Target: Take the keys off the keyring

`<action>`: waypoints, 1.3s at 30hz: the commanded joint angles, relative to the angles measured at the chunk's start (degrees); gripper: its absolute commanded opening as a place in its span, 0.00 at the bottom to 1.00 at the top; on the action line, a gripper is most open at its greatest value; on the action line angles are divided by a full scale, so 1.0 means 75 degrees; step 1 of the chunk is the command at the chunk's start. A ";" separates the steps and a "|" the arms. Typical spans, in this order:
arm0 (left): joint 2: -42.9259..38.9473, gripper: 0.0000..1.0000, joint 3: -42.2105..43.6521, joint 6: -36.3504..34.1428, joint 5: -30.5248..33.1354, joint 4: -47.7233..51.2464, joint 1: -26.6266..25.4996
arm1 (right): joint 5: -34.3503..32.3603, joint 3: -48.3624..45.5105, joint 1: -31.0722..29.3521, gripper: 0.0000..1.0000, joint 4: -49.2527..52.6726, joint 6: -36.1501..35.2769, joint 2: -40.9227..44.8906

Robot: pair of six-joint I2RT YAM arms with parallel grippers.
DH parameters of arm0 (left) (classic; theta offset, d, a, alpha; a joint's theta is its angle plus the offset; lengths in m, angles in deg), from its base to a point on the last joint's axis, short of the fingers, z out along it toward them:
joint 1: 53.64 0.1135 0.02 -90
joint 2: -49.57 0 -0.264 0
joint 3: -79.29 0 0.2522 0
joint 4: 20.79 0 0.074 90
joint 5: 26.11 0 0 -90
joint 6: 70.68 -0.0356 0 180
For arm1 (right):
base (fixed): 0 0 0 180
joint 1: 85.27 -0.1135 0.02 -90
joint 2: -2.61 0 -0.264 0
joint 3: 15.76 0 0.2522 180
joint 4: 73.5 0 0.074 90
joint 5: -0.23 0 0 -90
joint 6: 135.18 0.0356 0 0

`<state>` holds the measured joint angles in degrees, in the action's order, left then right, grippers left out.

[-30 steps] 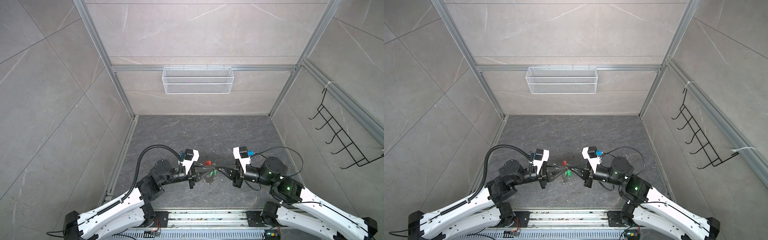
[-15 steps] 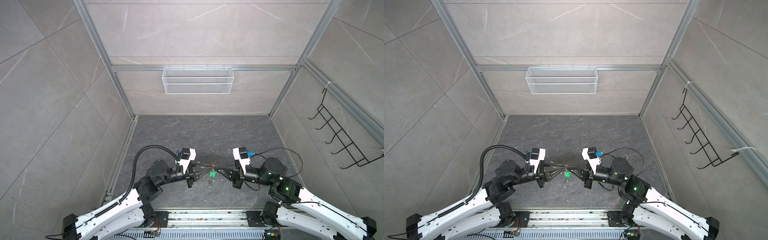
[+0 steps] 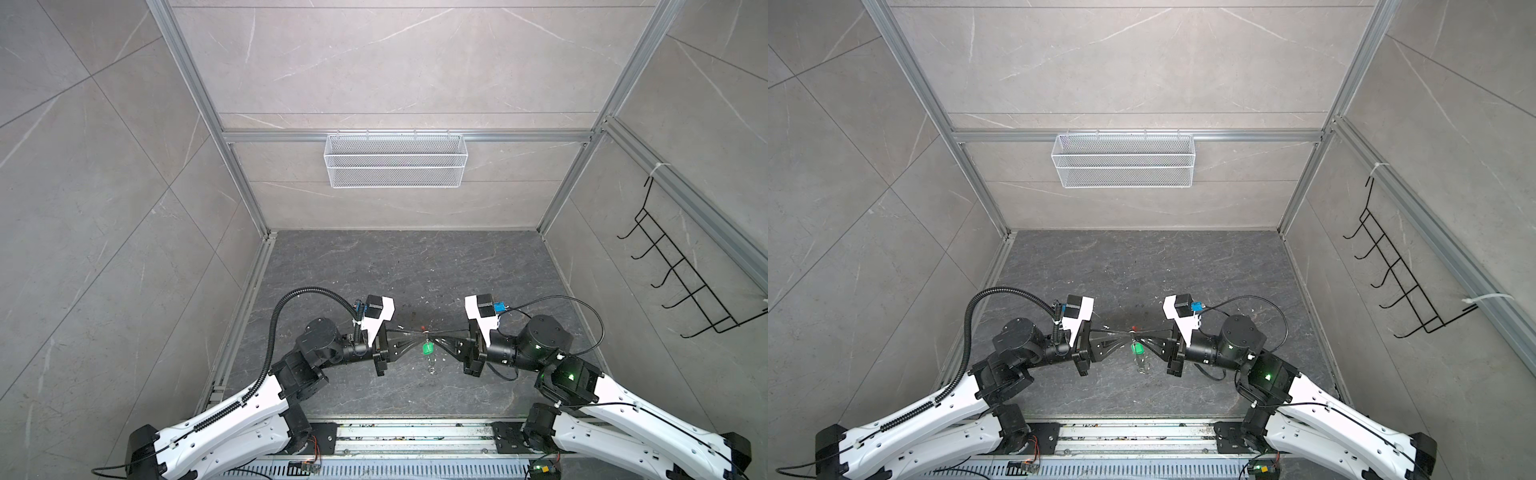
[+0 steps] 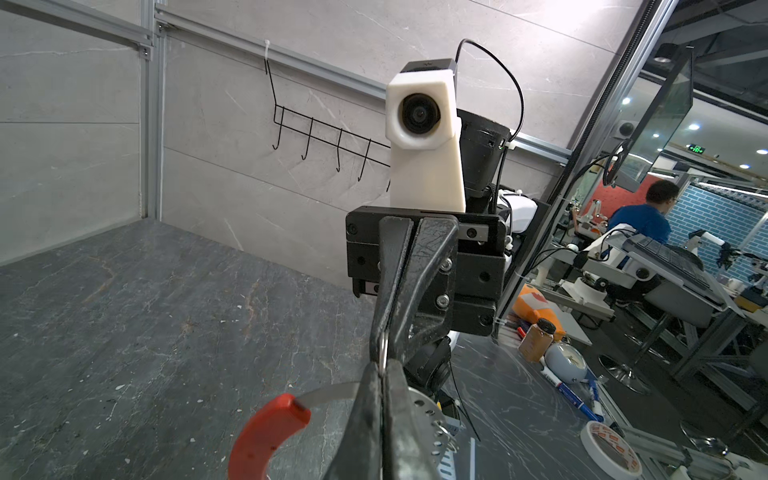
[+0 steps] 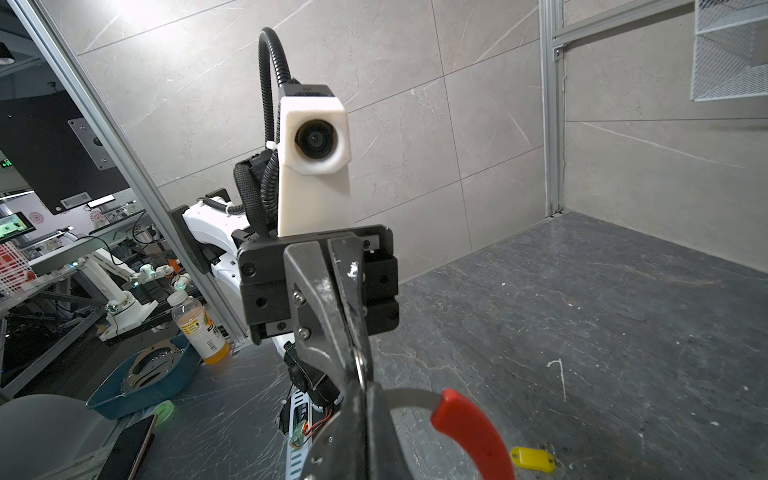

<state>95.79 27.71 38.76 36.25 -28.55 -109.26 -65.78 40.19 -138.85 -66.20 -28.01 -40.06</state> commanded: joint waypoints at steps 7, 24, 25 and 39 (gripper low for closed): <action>-0.0243 0.00 -0.0882 0.0157 0.0419 0.1015 0.0009 | -0.0725 -0.0039 0.0018 0.32 0.0545 0.0243 0.0394; 0.1351 0.00 -0.4432 0.0915 0.1715 0.6937 -0.0011 | -0.2088 -0.0001 0.0010 0.47 0.2032 0.0057 0.0895; 0.1403 0.00 -0.4468 0.0932 0.1695 0.6976 -0.0025 | -0.2151 -0.0012 0.0011 0.47 0.2043 0.0023 0.0874; 0.2106 0.00 -0.5278 0.0830 0.2612 0.7768 -0.0639 | -0.1951 0.0012 0.0009 0.45 0.1882 -0.0338 0.0329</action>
<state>110.78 -9.32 45.10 53.30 28.50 -112.91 -80.38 38.75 -138.85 -51.42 -28.97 -36.85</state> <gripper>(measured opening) 0.052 0.447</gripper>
